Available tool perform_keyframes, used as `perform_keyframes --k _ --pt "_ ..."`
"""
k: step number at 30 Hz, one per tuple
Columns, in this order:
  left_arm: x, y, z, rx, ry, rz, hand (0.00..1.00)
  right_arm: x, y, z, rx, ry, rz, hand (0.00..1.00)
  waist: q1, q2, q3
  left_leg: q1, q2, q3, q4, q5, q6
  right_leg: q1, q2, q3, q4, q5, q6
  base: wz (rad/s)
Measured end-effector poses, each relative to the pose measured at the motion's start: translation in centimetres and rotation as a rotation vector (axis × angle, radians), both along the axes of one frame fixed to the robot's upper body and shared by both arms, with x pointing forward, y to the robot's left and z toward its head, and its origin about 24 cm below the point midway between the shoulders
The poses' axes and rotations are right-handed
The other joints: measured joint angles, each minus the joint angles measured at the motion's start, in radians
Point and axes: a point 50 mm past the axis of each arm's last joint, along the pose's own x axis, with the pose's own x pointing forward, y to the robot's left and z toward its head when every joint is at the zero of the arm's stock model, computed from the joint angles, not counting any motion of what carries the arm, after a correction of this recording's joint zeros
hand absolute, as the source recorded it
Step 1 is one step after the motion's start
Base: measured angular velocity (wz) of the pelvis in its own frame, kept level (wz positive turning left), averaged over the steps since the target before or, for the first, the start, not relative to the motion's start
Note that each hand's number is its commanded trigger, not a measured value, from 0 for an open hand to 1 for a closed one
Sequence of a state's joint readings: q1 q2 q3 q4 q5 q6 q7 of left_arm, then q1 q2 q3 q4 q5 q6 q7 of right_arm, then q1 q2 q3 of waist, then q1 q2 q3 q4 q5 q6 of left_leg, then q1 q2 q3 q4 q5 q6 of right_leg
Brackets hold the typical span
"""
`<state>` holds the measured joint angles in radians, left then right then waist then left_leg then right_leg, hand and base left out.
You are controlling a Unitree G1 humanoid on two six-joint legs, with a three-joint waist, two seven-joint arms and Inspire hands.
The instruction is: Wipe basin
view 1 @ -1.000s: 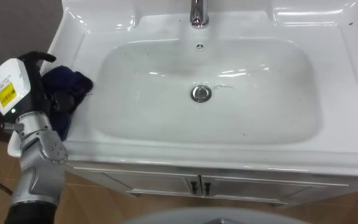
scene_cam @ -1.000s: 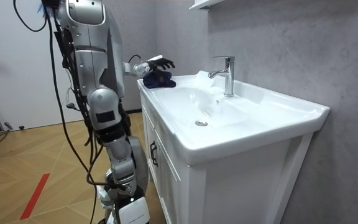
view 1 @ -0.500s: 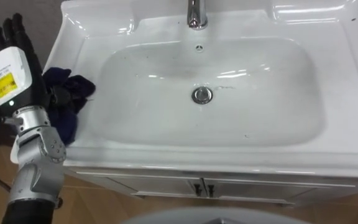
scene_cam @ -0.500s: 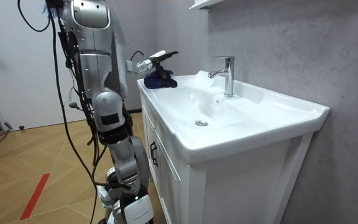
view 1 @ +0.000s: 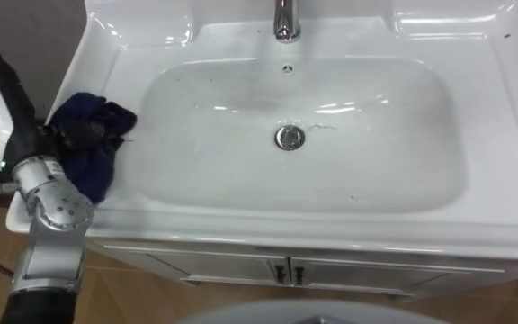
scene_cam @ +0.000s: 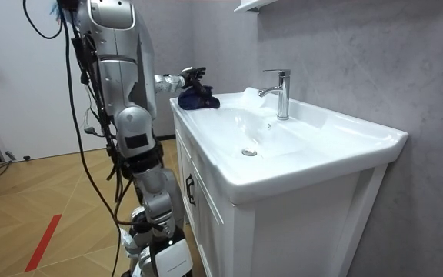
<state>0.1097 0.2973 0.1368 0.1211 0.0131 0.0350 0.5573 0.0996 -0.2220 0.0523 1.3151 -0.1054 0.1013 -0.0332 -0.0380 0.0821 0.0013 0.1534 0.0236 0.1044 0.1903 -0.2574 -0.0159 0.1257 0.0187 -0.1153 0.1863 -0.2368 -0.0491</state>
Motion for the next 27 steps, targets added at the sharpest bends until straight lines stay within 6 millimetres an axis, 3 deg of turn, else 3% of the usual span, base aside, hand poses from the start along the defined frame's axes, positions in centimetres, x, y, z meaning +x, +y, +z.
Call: perform_keyframes --k 3,5,10,16,21,27 --pt "0.0 0.2 0.1 -0.191 -0.075 0.019 0.00 0.1 0.0 0.0 0.002 -0.014 -0.015 0.00 0.004 -0.001 0.0013 0.000 0.000 -0.004 -0.001 0.000 0.000 0.005 -0.001 -0.010 0.000 0.000 0.000 0.06" --pt "0.0 0.4 0.1 -0.291 -0.115 0.023 0.00 0.3 0.0 0.0 0.005 -0.030 -0.022 0.00 0.011 -0.005 0.0076 0.007 0.000 -0.013 -0.002 0.000 0.000 0.012 -0.001 -0.011 0.000 0.000 0.000 0.04" --pt "0.3 0.0 1.1 -0.440 -0.215 -0.006 0.00 0.7 0.4 -0.1 0.016 -0.057 -0.029 0.00 0.017 -0.015 0.0146 0.006 -0.001 -0.024 -0.001 0.000 0.000 0.014 -0.001 -0.008 -0.005 0.000 0.000 0.04" --pt "0.6 -0.2 2.1 -0.465 -0.260 -0.068 0.00 1.1 0.6 -0.1 0.025 -0.079 -0.025 0.00 0.018 -0.018 0.0112 0.003 -0.002 -0.024 0.008 0.000 0.000 0.011 0.000 -0.007 -0.001 -0.001 0.000 0.00" --pt "0.9 -0.6 2.5 -0.491 -0.272 -0.154 0.00 1.1 0.8 -0.1 0.039 -0.077 -0.026 0.00 0.017 -0.010 0.0015 -0.001 -0.002 -0.025 0.011 0.000 0.000 0.010 -0.001 -0.012 0.000 -0.001 0.000 0.00" --pt "1.1 -0.9 2.5 -0.508 -0.268 -0.226 0.00 1.0 0.8 -0.2 0.047 -0.076 -0.029 0.00 0.019 -0.008 0.0010 0.010 -0.001 -0.025 0.009 0.000 0.000 0.017 -0.001 -0.009 0.000 0.000 0.000 0.00"
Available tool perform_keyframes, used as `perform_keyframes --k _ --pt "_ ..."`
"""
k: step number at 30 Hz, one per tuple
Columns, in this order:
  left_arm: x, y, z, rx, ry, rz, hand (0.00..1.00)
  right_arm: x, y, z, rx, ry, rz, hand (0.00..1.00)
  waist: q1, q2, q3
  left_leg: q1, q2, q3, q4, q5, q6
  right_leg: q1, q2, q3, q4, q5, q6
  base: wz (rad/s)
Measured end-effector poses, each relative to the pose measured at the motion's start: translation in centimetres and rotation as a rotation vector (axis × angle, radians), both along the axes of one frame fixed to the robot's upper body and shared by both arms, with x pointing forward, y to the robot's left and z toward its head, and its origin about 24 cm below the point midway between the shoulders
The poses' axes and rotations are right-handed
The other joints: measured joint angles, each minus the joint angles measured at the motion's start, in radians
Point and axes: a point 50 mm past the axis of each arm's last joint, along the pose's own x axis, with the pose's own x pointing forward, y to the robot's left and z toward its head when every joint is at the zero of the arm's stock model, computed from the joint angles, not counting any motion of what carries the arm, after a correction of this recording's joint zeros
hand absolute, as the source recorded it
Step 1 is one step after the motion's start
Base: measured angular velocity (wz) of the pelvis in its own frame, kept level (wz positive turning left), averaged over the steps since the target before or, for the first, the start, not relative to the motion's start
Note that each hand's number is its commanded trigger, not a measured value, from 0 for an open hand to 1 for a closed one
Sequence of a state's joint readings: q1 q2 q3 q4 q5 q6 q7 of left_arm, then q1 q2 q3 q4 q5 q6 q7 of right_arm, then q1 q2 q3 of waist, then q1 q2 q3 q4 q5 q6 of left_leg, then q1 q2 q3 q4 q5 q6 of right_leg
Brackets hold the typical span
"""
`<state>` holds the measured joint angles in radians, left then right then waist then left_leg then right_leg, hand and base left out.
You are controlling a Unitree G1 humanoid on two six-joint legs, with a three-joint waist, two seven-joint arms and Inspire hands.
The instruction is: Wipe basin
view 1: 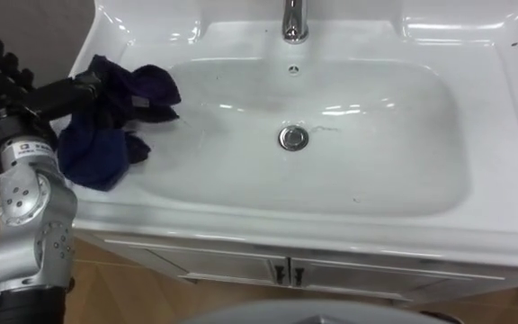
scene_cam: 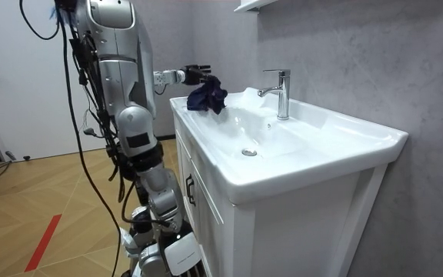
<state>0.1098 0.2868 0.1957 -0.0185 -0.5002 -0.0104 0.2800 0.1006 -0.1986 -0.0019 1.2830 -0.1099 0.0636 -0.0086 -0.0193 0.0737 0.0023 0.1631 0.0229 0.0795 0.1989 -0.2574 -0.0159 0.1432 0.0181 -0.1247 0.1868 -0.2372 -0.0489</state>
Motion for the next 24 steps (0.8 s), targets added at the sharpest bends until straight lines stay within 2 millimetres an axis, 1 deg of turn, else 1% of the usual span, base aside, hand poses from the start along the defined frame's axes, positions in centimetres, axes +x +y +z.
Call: perform_keyframes --k 4,6,8,12,14,16,19,20,24 --pt "-0.2 0.6 0.4 0.004 -0.017 0.022 0.00 0.0 0.0 0.0 0.000 -0.004 -0.007 0.00 0.001 -0.001 0.0011 -0.002 0.000 0.002 -0.001 0.000 0.000 -0.002 0.000 0.008 -0.001 0.000 0.000 -0.01" --pt "-0.3 1.2 0.9 0.011 -0.033 0.059 0.00 0.1 0.0 0.0 -0.002 -0.005 -0.005 0.00 0.001 -0.001 0.0009 -0.002 0.000 0.002 -0.002 0.000 0.000 -0.003 0.000 0.009 -0.001 0.000 0.000 -0.02" --pt "-0.6 1.8 1.6 0.055 -0.046 0.120 0.00 -0.1 -0.1 0.0 -0.007 0.001 -0.004 0.00 0.002 0.000 0.0010 -0.001 0.000 0.002 -0.002 0.000 0.000 -0.002 0.000 0.008 0.001 0.000 0.000 0.00" --pt "-1.0 2.6 1.9 0.094 -0.044 0.202 0.00 -0.4 -0.2 0.0 -0.027 0.005 -0.008 0.00 0.004 0.004 0.0017 -0.001 -0.001 0.004 -0.002 0.000 0.000 -0.002 0.000 0.005 0.002 0.000 0.000 0.00" --pt "-1.2 2.9 1.9 0.095 -0.043 0.242 0.00 -0.5 -0.2 0.0 -0.033 0.009 -0.005 0.00 0.007 0.005 0.0023 -0.003 0.000 0.001 -0.002 0.000 0.000 -0.002 0.000 -0.004 0.001 0.000 0.000 0.05" --pt "-1.3 3.0 1.9 0.094 -0.039 0.266 0.00 -0.6 -0.2 0.0 -0.036 0.012 -0.003 0.00 0.015 0.005 0.0026 -0.003 -0.001 0.000 -0.003 0.000 0.000 -0.001 0.000 -0.006 0.001 0.000 0.000 0.02" --pt "-1.6 3.3 1.9 0.092 -0.037 0.316 0.00 -0.9 -0.2 0.0 -0.035 0.018 -0.002 0.00 0.038 0.006 0.0028 -0.003 -0.001 0.000 -0.002 0.000 0.000 -0.001 0.002 -0.006 0.000 0.000 0.000 0.00" --pt "-1.8 3.7 2.1 0.092 -0.040 0.349 0.00 -0.9 -0.2 0.0 -0.035 0.018 -0.003 0.00 0.049 0.007 0.0032 -0.003 -0.001 0.000 -0.002 0.000 0.000 -0.002 0.002 -0.006 -0.001 0.000 0.000 0.00" --pt "-2.7 5.1 2.8 0.114 -0.072 0.475 0.00 -0.6 -0.3 0.1 -0.035 0.007 -0.005 0.00 0.064 0.008 0.0020 -0.013 -0.002 -0.007 -0.001 0.000 0.000 -0.008 0.000 -0.017 0.000 0.000 0.000 0.05"
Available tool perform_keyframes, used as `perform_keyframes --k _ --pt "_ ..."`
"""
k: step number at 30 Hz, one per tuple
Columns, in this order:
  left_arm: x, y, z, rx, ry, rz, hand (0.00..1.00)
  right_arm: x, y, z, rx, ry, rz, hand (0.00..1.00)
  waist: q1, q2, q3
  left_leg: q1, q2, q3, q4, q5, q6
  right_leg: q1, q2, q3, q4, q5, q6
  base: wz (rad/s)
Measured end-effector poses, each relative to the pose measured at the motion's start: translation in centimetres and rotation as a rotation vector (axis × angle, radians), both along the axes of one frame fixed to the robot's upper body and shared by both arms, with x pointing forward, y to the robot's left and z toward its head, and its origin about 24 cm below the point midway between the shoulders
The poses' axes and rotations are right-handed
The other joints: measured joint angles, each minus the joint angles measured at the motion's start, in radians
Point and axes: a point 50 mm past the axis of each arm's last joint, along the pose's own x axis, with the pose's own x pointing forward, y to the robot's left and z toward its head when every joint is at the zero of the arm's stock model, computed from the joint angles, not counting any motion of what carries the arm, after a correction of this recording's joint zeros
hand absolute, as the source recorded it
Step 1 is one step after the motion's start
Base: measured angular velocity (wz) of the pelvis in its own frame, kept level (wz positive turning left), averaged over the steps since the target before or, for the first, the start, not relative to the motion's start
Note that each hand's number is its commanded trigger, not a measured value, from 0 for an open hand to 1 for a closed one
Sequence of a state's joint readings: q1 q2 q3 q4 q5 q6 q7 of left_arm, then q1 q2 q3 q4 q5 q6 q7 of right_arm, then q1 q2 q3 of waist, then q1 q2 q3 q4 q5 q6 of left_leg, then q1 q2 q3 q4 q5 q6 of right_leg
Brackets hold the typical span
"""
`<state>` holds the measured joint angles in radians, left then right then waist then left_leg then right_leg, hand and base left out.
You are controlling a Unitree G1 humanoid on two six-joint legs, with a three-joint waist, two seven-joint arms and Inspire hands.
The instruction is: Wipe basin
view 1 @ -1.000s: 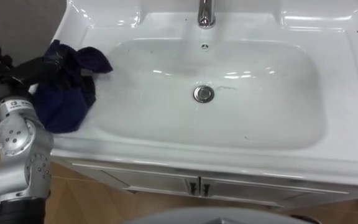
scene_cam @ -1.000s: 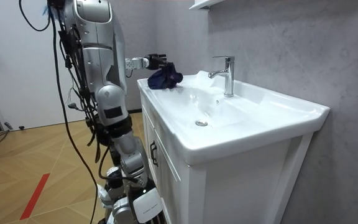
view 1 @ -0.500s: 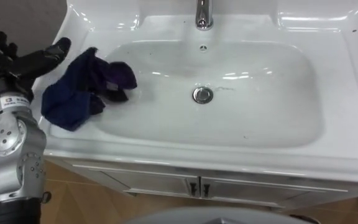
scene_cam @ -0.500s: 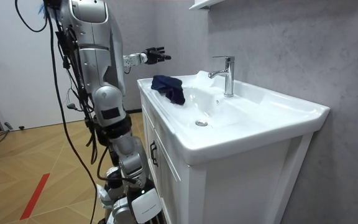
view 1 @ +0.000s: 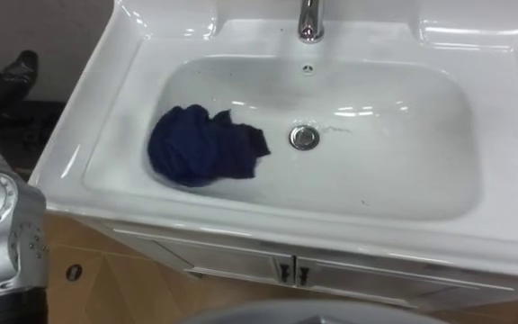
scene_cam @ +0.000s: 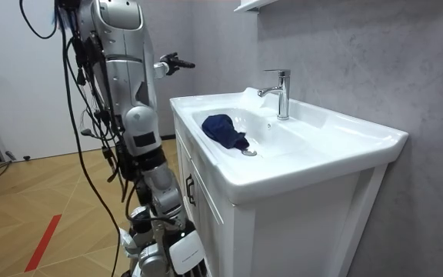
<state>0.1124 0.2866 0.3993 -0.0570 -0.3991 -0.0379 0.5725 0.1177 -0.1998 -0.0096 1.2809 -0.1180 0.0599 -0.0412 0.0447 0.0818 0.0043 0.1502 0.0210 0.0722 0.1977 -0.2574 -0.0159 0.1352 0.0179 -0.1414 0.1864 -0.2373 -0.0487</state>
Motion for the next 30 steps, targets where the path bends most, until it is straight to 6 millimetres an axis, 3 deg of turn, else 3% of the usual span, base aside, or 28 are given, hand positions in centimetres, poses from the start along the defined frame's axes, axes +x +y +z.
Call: perform_keyframes --k 7,10,13,15,16,18,22,26,30 --pt "-2.0 1.7 0.6 0.026 -0.039 0.197 0.00 0.2 0.0 0.0 0.005 -0.024 -0.033 0.00 0.031 0.001 -0.0033 -0.006 -0.004 -0.027 0.000 0.000 0.000 0.003 -0.003 -0.027 0.000 -0.001 0.002 0.10" --pt "-3.0 2.1 -0.4 0.020 0.002 0.240 0.00 0.2 -0.1 0.1 0.003 -0.024 -0.036 0.00 0.045 0.001 -0.0102 -0.003 -0.007 -0.036 0.000 0.001 0.002 0.008 -0.006 -0.033 -0.001 -0.002 0.003 0.05" --pt "-4.4 2.5 -1.9 0.008 0.081 0.284 0.00 0.1 -0.1 0.1 0.001 -0.019 -0.039 0.00 0.046 -0.001 -0.0102 -0.007 -0.013 -0.052 0.000 0.003 0.005 0.010 -0.017 -0.052 -0.001 -0.003 0.005 0.16" --pt "-5.3 2.8 -3.5 -0.023 0.146 0.311 0.00 0.0 -0.2 0.1 -0.001 -0.013 -0.046 0.00 0.055 -0.009 -0.0092 -0.012 -0.017 -0.054 0.000 0.006 0.009 0.006 -0.020 -0.054 0.000 -0.004 0.007 0.08" --pt "-6.0 2.9 -5.0 -0.066 0.195 0.334 0.00 -0.2 -0.3 0.1 -0.004 -0.008 -0.048 0.00 0.067 -0.004 -0.0139 -0.015 -0.019 -0.053 0.003 0.006 0.010 0.005 -0.022 -0.054 0.000 -0.005 0.008 0.00" --pt "-7.4 2.8 -7.1 -0.121 0.274 0.372 0.00 -0.5 -0.3 0.1 -0.001 -0.001 -0.046 0.00 0.078 -0.010 -0.0152 -0.018 -0.022 -0.059 0.004 0.008 0.013 0.005 -0.028 -0.062 0.003 -0.006 0.011 0.09" --pt "-11.6 1.4 -13.0 -0.250 0.546 0.385 0.00 -0.8 -0.4 0.1 0.011 0.029 -0.049 0.00 0.091 -0.024 -0.0198 -0.031 -0.036 -0.086 0.018 0.010 0.016 0.007 -0.041 -0.086 0.003 -0.016 0.022 0.25" --pt "-16.4 -0.2 -17.5 -0.378 0.798 0.347 0.00 -1.1 -0.2 0.0 0.059 0.053 -0.048 0.00 0.106 -0.050 -0.0156 -0.050 -0.042 -0.105 0.028 0.009 0.016 0.007 -0.048 -0.109 0.000 -0.016 0.024 0.18" --pt "-20.3 -2.0 -20.1 -0.479 0.994 0.291 0.00 -1.1 -0.1 0.0 0.078 0.056 -0.047 0.00 0.115 -0.060 -0.0116 -0.055 -0.045 -0.104 0.031 0.009 0.017 0.010 -0.053 -0.121 0.000 -0.017 0.027 0.04"
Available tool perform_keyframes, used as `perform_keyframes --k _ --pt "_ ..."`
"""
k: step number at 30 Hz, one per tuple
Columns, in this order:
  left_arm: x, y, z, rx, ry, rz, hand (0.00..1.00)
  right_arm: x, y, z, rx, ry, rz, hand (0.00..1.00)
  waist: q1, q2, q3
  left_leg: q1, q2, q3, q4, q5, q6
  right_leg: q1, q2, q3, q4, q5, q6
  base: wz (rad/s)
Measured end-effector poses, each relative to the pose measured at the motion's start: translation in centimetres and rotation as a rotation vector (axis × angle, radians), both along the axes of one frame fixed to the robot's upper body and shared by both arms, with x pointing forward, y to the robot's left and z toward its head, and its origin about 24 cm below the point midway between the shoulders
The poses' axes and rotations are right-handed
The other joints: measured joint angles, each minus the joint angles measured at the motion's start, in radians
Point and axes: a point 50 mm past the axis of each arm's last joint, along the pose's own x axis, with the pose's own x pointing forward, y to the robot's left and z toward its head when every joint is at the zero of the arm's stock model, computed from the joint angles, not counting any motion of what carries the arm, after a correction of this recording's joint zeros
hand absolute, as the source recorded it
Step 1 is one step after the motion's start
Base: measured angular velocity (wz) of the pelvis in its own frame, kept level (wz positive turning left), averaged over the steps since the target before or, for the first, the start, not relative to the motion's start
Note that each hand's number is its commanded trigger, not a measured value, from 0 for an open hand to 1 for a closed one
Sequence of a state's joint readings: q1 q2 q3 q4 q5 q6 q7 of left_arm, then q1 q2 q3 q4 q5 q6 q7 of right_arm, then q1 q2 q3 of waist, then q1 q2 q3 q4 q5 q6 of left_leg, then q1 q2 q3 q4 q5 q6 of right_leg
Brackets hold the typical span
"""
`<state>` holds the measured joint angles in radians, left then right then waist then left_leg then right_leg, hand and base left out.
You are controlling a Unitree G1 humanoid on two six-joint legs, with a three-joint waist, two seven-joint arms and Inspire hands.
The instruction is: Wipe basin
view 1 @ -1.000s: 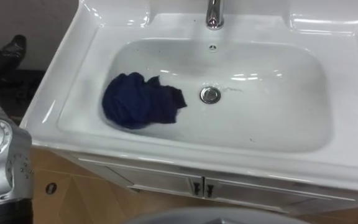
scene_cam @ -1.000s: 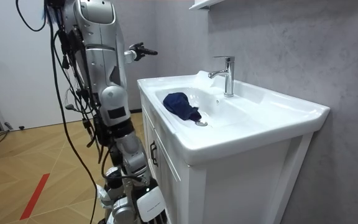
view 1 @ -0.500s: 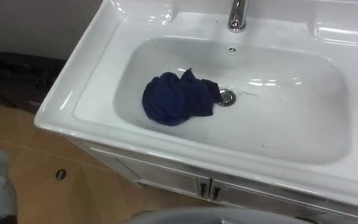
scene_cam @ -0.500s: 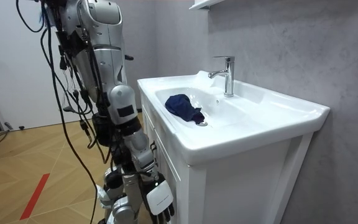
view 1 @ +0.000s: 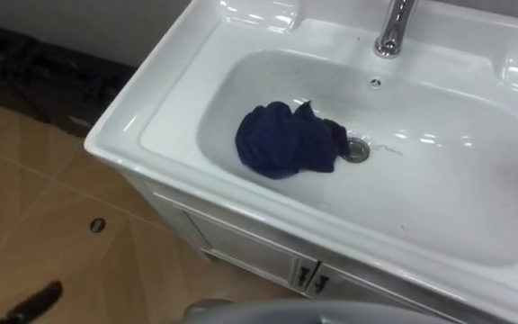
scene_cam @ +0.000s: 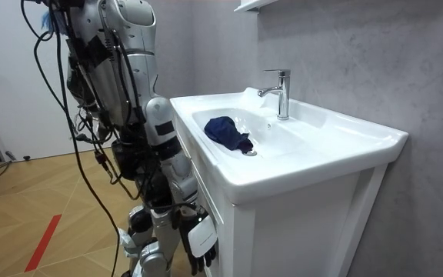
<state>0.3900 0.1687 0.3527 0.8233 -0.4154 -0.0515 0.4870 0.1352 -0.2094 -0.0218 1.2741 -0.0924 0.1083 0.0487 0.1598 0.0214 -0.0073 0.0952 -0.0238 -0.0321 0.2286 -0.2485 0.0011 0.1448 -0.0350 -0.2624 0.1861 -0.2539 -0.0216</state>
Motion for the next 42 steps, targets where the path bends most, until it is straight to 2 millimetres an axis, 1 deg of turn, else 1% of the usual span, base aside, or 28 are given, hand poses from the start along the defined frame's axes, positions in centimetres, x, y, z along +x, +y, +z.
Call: perform_keyframes --k 2,3,4,5,6,7,9,10,12,13,15,19,20,21,22,23,26,28,33,35,37,38,39,42 --pt "-1.3 -1.3 -1.1 -0.075 0.117 -0.131 0.00 0.1 -0.1 0.0 0.018 0.008 0.023 0.00 -0.008 0.005 0.0023 -0.021 0.000 -0.001 0.021 -0.007 0.011 -0.002 -0.002 -0.016 0.000 -0.001 0.003 0.24" --pt "-1.4 -1.7 -1.4 -0.096 0.140 -0.175 0.00 0.1 -0.1 0.1 0.023 0.009 0.028 0.00 -0.011 0.007 0.0043 -0.026 0.000 -0.001 0.028 -0.009 0.014 -0.003 -0.002 -0.018 0.001 0.000 0.004 0.22" --pt "-1.7 -2.4 -1.8 -0.143 0.184 -0.259 0.00 0.4 -0.3 0.1 0.032 0.009 0.044 0.00 -0.012 0.012 0.0060 -0.033 -0.001 -0.003 0.029 -0.009 0.014 -0.008 -0.003 -0.019 0.002 0.000 0.005 0.14" --pt "-1.8 -3.0 -2.2 -0.187 0.218 -0.336 0.00 0.7 -0.4 0.2 0.042 0.008 0.056 0.00 -0.013 0.015 0.0094 -0.037 -0.001 -0.006 0.027 -0.009 0.014 -0.013 -0.004 -0.023 0.003 0.001 0.006 0.11" --pt "-1.8 -3.2 -2.3 -0.206 0.229 -0.368 0.00 0.8 -0.4 0.2 0.046 0.007 0.055 0.00 -0.016 0.015 0.0094 -0.040 -0.001 -0.006 0.026 -0.008 0.015 -0.016 -0.005 -0.026 0.004 0.001 0.006 0.10" --pt "-1.6 -3.5 -2.5 -0.234 0.237 -0.420 0.00 0.8 -0.5 0.2 0.053 0.006 0.051 0.00 -0.021 0.013 0.0102 -0.043 -0.002 -0.006 0.025 -0.007 0.017 -0.016 -0.008 -0.038 0.005 0.000 0.006 0.12" --pt "-1.5 -3.9 -2.7 -0.275 0.255 -0.487 0.00 0.8 -0.4 0.2 0.061 -0.002 0.028 0.00 -0.029 0.011 0.0114 -0.042 -0.005 -0.010 0.026 -0.006 0.018 -0.010 -0.010 -0.043 0.004 -0.001 0.008 0.14" --pt "-1.1 -4.1 -2.9 -0.294 0.263 -0.531 0.00 0.9 -0.4 0.2 0.066 -0.007 0.020 0.00 -0.045 0.007 0.0131 -0.041 -0.007 -0.009 0.028 -0.005 0.019 -0.007 -0.012 -0.047 0.004 -0.002 0.010 0.11" --pt "-0.7 -4.3 -3.0 -0.310 0.269 -0.577 0.00 1.1 -0.3 0.2 0.084 -0.018 0.019 0.00 -0.055 0.000 0.0154 -0.044 -0.006 0.002 0.028 -0.005 0.019 -0.010 -0.013 -0.047 0.004 -0.003 0.011 0.02" --pt "-0.2 -4.3 -3.0 -0.317 0.260 -0.600 0.00 1.5 -0.2 0.2 0.095 -0.029 0.022 0.00 -0.061 -0.006 0.0167 -0.052 -0.006 0.004 0.028 -0.005 0.019 -0.018 -0.013 -0.047 0.003 -0.003 0.011 -0.05" --pt "1.6 -4.4 -3.1 -0.327 0.234 -0.663 0.00 1.9 -0.1 0.2 0.110 -0.060 -0.002 0.00 -0.074 -0.017 0.0226 -0.058 -0.007 0.007 0.028 -0.005 0.019 -0.027 -0.012 -0.039 0.002 -0.003 0.012 -0.05" --pt "3.5 -4.8 -3.1 -0.348 0.180 -0.716 0.00 2.1 -0.1 0.2 0.122 -0.099 -0.046 0.00 -0.089 -0.024 0.0213 -0.061 -0.006 0.027 0.026 -0.005 0.019 -0.028 -0.009 -0.015 0.002 0.000 0.015 -0.10" --pt "4.0 -4.9 -3.1 -0.356 0.159 -0.734 0.00 2.3 -0.1 0.2 0.124 -0.116 -0.048 0.00 -0.104 -0.027 0.0189 -0.062 -0.006 0.032 0.025 -0.005 0.019 -0.028 -0.010 -0.015 0.002 0.000 0.016 -0.11" --pt "4.2 -5.0 -3.1 -0.360 0.149 -0.743 0.00 2.3 -0.1 0.3 0.125 -0.125 -0.053 0.00 -0.108 -0.026 0.0170 -0.062 -0.005 0.037 0.024 -0.005 0.019 -0.029 -0.010 -0.014 0.002 0.000 0.016 -0.11" --pt "4.7 -5.1 -3.1 -0.370 0.128 -0.759 0.00 2.3 -0.2 0.3 0.129 -0.140 -0.071 0.00 -0.111 -0.029 0.0159 -0.061 -0.004 0.057 0.021 -0.005 0.019 -0.032 -0.009 -0.009 0.003 0.001 0.016 -0.16" --pt "5.0 -5.2 -3.1 -0.379 0.110 -0.774 0.00 2.3 -0.2 0.3 0.134 -0.153 -0.081 0.00 -0.115 -0.027 0.0140 -0.060 -0.003 0.063 0.019 -0.005 0.019 -0.034 -0.007 -0.004 0.004 0.001 0.016 -0.17" --pt "5.2 -5.4 -3.1 -0.406 0.077 -0.804 0.00 2.2 -0.2 0.4 0.156 -0.184 -0.104 0.00 -0.129 -0.026 0.0127 -0.052 -0.003 0.069 0.008 -0.005 0.019 -0.038 -0.006 0.010 0.004 0.002 0.017 -0.13" --pt "5.3 -5.6 -3.1 -0.422 0.066 -0.820 0.00 2.2 -0.2 0.5 0.170 -0.204 -0.135 0.00 -0.132 -0.025 0.0118 -0.050 -0.003 0.074 0.007 -0.005 0.019 -0.037 -0.006 0.012 0.004 0.003 0.018 -0.12" --pt "5.3 -6.0 -3.2 -0.475 0.040 -0.859 0.00 1.8 0.0 0.5 0.210 -0.243 -0.214 0.00 -0.140 -0.029 0.0142 -0.048 -0.003 0.087 0.007 -0.005 0.019 -0.037 -0.007 0.013 0.002 0.007 0.021 -0.03" --pt "5.0 -6.1 -3.4 -0.505 0.032 -0.847 0.00 1.6 0.1 0.5 0.229 -0.271 -0.267 0.00 -0.152 -0.028 0.0148 -0.050 -0.003 0.088 0.007 -0.005 0.019 -0.039 -0.007 0.013 0.003 0.008 0.022 0.03" --pt "4.8 -6.1 -3.4 -0.524 0.017 -0.830 0.00 1.6 0.2 0.5 0.239 -0.288 -0.284 0.00 -0.156 -0.028 0.0157 -0.050 -0.002 0.088 0.007 -0.005 0.020 -0.041 -0.007 0.013 0.004 0.009 0.023 0.00" --pt "4.7 -6.2 -3.4 -0.536 0.008 -0.820 0.00 1.5 0.2 0.5 0.244 -0.297 -0.293 0.00 -0.158 -0.025 0.0158 -0.050 0.006 0.089 0.007 -0.007 0.023 -0.045 -0.007 0.013 0.004 0.010 0.023 0.00" --pt "4.6 -6.2 -3.5 -0.551 0.004 -0.813 0.00 1.5 0.2 0.5 0.249 -0.302 -0.300 0.00 -0.158 -0.022 0.0149 -0.050 0.011 0.094 0.006 -0.013 0.032 -0.047 -0.004 0.015 0.006 0.011 0.022 -0.03" --pt "4.2 -6.2 -3.6 -0.578 -0.015 -0.778 0.00 1.7 0.1 0.5 0.260 -0.316 -0.308 0.00 -0.157 -0.019 0.0145 -0.050 0.013 0.101 0.005 -0.014 0.032 -0.055 -0.001 0.020 0.016 0.013 0.021 -0.09"
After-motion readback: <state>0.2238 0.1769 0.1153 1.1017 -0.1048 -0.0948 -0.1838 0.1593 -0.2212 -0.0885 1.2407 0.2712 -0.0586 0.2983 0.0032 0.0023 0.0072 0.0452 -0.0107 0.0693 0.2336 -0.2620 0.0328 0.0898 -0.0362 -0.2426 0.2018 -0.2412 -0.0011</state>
